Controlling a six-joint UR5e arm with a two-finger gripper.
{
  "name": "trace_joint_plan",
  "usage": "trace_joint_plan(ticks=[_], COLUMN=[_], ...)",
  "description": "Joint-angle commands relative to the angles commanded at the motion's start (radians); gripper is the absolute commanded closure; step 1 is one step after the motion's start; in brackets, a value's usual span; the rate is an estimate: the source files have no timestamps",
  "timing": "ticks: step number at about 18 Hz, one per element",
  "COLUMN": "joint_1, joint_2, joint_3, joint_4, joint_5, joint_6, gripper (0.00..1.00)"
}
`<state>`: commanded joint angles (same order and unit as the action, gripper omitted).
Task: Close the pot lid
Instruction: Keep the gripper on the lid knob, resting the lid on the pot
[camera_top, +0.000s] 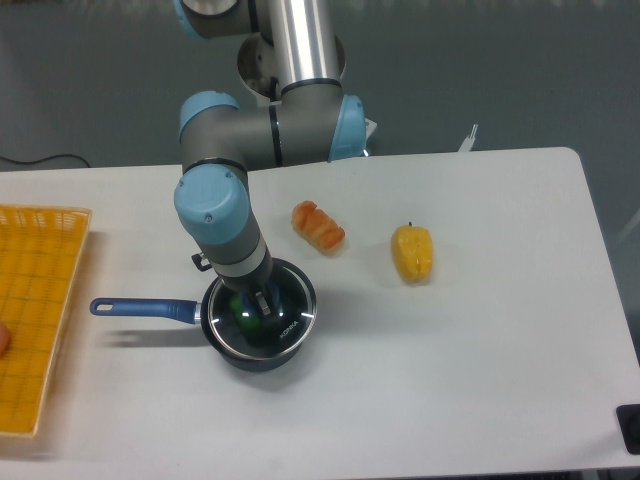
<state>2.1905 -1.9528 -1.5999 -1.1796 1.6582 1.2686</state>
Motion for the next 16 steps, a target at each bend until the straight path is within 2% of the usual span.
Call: trace_joint_plan(ticks=[16], joint_1=[-0.011], joint_2=[-0.006], joint_3=[-0.002], joint_4=[0.002], joint_5=[0.000], joint_6=[-0.018], gripper=[0.56])
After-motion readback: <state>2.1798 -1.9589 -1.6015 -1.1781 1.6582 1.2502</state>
